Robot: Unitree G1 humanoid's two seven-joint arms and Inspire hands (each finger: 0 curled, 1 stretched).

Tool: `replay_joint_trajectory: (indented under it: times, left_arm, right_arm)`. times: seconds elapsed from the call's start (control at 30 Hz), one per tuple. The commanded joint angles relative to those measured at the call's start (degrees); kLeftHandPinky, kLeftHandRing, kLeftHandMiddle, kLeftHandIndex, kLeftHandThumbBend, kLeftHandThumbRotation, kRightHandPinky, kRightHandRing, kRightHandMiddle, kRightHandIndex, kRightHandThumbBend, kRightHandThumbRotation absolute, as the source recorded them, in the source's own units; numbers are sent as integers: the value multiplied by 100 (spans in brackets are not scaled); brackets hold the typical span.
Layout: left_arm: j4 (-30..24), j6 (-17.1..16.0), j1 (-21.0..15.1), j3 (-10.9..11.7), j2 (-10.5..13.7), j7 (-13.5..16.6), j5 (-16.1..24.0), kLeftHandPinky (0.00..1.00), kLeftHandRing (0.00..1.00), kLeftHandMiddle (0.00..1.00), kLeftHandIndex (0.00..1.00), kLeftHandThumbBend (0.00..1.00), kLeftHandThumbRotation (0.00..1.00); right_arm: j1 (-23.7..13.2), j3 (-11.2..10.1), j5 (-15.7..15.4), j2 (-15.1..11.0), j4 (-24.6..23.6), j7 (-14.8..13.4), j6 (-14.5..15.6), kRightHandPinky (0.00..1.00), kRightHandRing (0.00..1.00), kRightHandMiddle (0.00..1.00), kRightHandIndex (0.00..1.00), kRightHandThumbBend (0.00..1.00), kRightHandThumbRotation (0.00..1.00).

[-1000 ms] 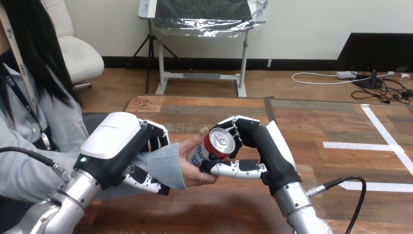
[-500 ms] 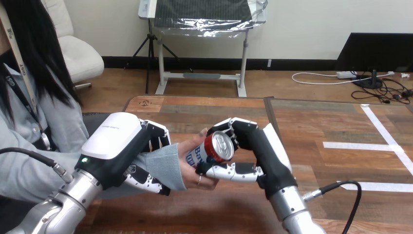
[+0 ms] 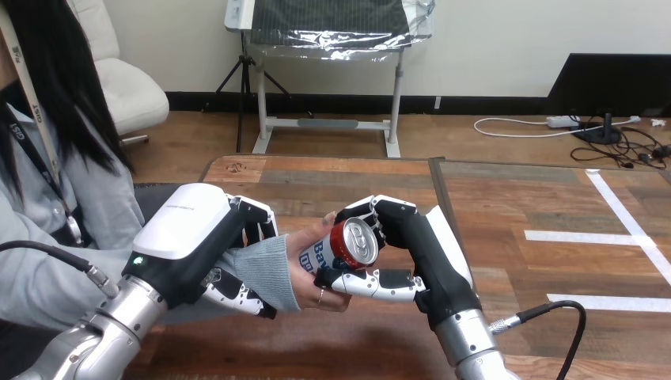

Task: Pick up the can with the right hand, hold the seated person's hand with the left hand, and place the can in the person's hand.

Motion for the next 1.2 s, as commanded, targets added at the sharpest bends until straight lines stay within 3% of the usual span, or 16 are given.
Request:
replay_joint_trajectory:
  times: [0.0, 0.77, 1.17]
  left_arm:
    - [-503, -89, -466, 207, -228, 148, -225, 23, 27, 32, 36, 100, 8]
    - [-426, -148, -427, 225, -265, 212, -226, 23, 27, 33, 36, 100, 8]
    - [-435, -91, -381, 240, -261, 236, -144, 26, 30, 35, 39, 100, 12]
  right_arm:
    - [-186, 169, -63, 196, -398, 75, 3, 30, 35, 45, 54, 70, 0]
    - [-198, 132, 39, 168, -404, 109, 103, 31, 36, 45, 55, 69, 0]
    - [-206, 114, 137, 111, -547, 265, 321, 33, 39, 49, 58, 69, 0]
